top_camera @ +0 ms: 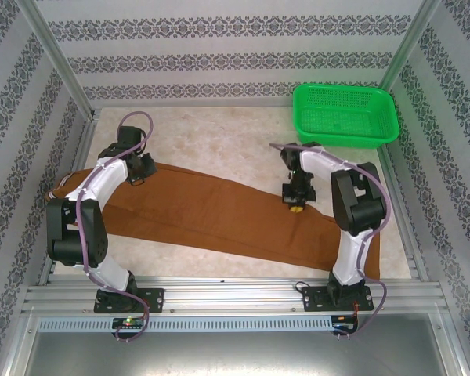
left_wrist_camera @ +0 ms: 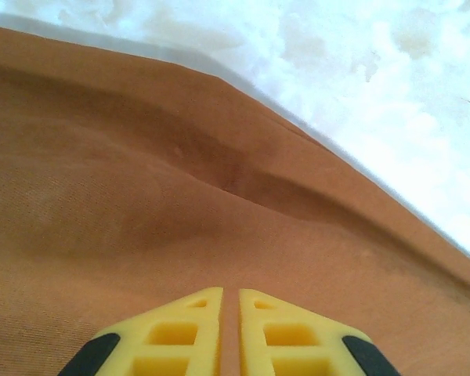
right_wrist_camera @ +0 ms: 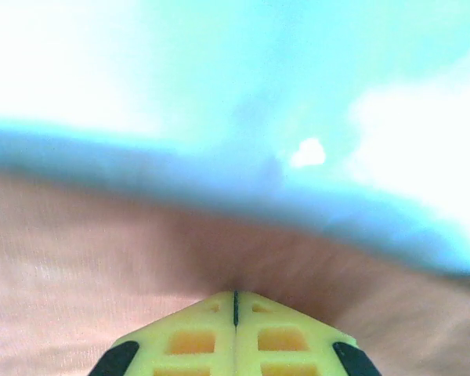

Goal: Roll up the long pants

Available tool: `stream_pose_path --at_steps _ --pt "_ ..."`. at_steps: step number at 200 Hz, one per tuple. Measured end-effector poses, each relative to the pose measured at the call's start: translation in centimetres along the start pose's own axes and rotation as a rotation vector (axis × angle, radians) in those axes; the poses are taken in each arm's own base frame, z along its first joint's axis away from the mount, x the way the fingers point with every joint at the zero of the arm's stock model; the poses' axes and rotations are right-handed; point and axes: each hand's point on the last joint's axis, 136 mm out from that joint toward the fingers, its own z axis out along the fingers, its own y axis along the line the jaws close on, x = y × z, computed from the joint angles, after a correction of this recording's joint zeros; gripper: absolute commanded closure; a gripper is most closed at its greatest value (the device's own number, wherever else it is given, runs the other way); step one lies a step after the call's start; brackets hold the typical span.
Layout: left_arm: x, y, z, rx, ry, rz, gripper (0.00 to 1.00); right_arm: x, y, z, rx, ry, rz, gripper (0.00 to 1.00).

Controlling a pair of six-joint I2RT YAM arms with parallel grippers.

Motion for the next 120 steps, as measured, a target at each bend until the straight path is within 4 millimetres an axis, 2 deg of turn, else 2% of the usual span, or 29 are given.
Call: stream_pose_path --at_steps 20,35,56,70,90,105,120 --pt "-0.4 -0.4 0.1 0.016 0.001 -0.003 0.85 -3.8 -0.9 -0.7 0.003 -0.036 0.03 1.0" --pt "-1.1 -0.9 0.3 0.028 -0.002 -0.003 0.86 -5.8 -1.6 -0.9 0.012 -0.053 0.046 1.0" --pt "-1.8 -1.4 0.5 0.036 -0.009 -0.003 0.88 -6.4 -2.6 -1.2 0.031 -0.076 0.06 1.0" --pt "-1.9 -1.5 0.5 0.041 -0.01 -0.003 0.88 -5.4 -2.6 -1.8 0.043 -0.111 0.047 1.0" --pt "-1.9 -1.8 0.5 0.061 -0.009 -0.003 0.88 -2.4 -1.4 -4.4 0.045 -0.204 -0.015 1.0" --pt "-1.7 -2.2 0.7 0.081 -0.005 -0.002 0.88 0.2 1.1 -6.0 0.003 -0.269 -0.086 1.0" --pt "-1.1 -2.4 1.1 0.088 0.01 0.002 0.88 2.2 3.8 -5.4 -0.038 -0.26 -0.15 1.0"
